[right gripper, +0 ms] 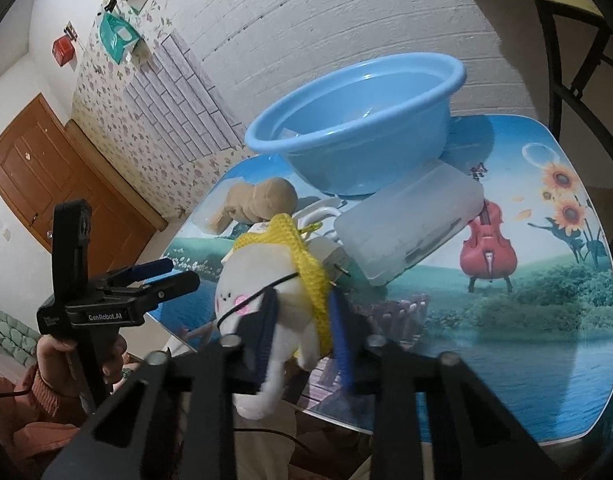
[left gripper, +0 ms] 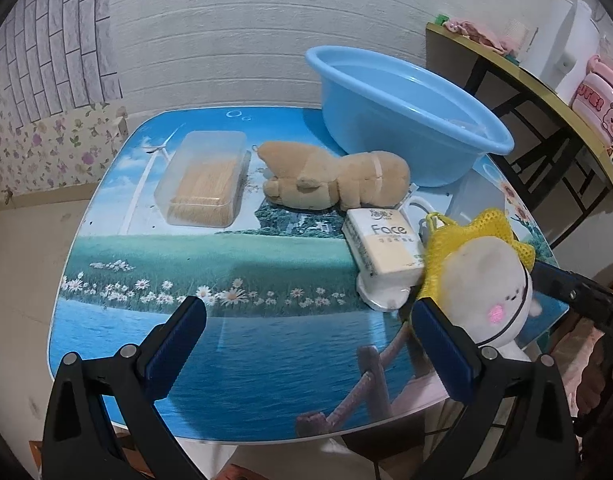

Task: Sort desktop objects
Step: 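Grasp the white plush doll with the right gripper while the left grasps the Face tissue pack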

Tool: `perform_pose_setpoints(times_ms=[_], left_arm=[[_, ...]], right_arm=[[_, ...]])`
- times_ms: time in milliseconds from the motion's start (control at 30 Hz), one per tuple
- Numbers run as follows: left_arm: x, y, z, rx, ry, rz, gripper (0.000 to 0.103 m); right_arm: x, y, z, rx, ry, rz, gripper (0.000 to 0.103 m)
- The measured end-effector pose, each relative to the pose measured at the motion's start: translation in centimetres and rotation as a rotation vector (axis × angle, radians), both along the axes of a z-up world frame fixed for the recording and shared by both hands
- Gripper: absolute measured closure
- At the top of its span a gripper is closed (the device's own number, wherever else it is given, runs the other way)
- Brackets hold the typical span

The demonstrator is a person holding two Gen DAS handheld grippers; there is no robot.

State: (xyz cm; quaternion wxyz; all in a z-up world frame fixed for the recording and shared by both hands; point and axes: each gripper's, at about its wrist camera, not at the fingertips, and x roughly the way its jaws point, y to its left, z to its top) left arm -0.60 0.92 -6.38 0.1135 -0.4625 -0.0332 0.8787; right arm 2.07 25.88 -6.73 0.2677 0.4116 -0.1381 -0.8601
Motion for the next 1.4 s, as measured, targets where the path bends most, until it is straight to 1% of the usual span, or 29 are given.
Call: perform_pose_setpoints(times_ms=[167,200,267,300,333,400,467,500,533,600,667,767,900,1000,1067,1133,1200,1267,1300,1333,1367,1400], left_arm=[[0.0,0.5,-0.4,-0.003,-0.014,-0.014,0.000],[0.0,0.5,-0.4,-0.003,-0.014,-0.014,0.000],[0.0,0.6,-0.5,-0.005,-0.017,-0.015,0.000],[0.0,0.7,-0.6,-0.007,-0.019,-0.018,0.000],[0.0,0.8,-0.6,-0.009,-0.020,-0.019,0.000],[-0.1,0.9,-0.7,-0.010,-0.023,-0.022,0.000],[-0.1,0.9,-0.7,-0.010,-0.021,-0.021,0.000],[-0.1,1.0,-0.7,-0.011,-0.019,-0.020,0.000],[-0.1,1.0,-0.7,-0.011,-0.019,-0.020,0.000],[-0.1,0.9,-0.8,-0.011,-0.021,-0.016,0.000],[-0.1,1.0,-0.7,-0.009,-0.022,-0.015,0.000],[-0.3,1.3,-0.7,0.001,-0.022,-0.023,0.000],[-0.9,2.1,-0.6,0.006,-0.017,-0.037,0.000],[-1.6,3.1,-0.7,0.018,-0.016,-0.060,0.000],[-2.1,3.8,-0.8,0.022,-0.015,-0.074,0.000],[-2.7,4.6,-1.2,0.016,-0.024,-0.083,0.000],[-3.3,5.3,-1.6,0.015,-0.037,-0.089,0.000],[-3.6,5.7,-1.7,0.014,-0.025,-0.096,0.001],[-3.7,6.0,-1.8,0.007,-0.019,-0.106,0.011],[-3.7,6.2,-1.9,-0.001,-0.019,-0.114,0.027],[-3.8,6.2,-1.9,0.029,-0.021,-0.133,0.031],[-3.8,6.2,-1.9,0.046,-0.028,-0.141,0.038]], right_arm=[[-0.4,0.9,-0.4,-0.012,-0.023,-0.015,0.096],[-0.5,1.0,-0.6,-0.024,-0.036,-0.014,0.092],[-0.8,1.3,-1.0,-0.048,-0.074,-0.030,0.092],[-1.1,1.4,-1.1,-0.064,-0.093,-0.031,0.088],[-1.3,1.4,-1.3,-0.078,-0.102,-0.031,0.083],[-1.8,1.4,-1.6,-0.090,-0.109,-0.029,0.076],[-2.2,1.4,-1.9,-0.106,-0.112,-0.033,0.076],[-2.2,1.4,-1.9,-0.108,-0.108,-0.027,0.081],[-2.1,1.3,-1.8,-0.105,-0.096,-0.019,0.093],[-1.8,1.1,-1.3,-0.086,-0.067,0.002,0.094],[-1.3,1.5,-0.4,-0.084,-0.035,0.000,0.095],[-0.2,2.4,1.8,-0.085,0.037,-0.011,0.095],[0.9,4.6,4.9,-0.027,0.132,-0.083,0.096],[1.3,6.0,6.0,0.013,0.170,-0.130,0.100],[1.3,6.6,6.3,0.036,0.187,-0.147,0.100],[1.1,6.6,6.0,0.040,0.172,-0.143,0.099],[1.0,6.6,5.4,0.036,0.154,-0.139,0.095],[0.9,6.2,4.7,0.060,0.142,-0.140,0.081],[0.9,6.3,4.4,0.076,0.138,-0.141,0.062],[0.8,6.3,4.1,0.107,0.135,-0.152,0.046],[0.9,6.3,3.8,0.125,0.137,-0.163,0.042],[1.0,6.3,3.7,0.149,0.150,-0.177,0.040]])
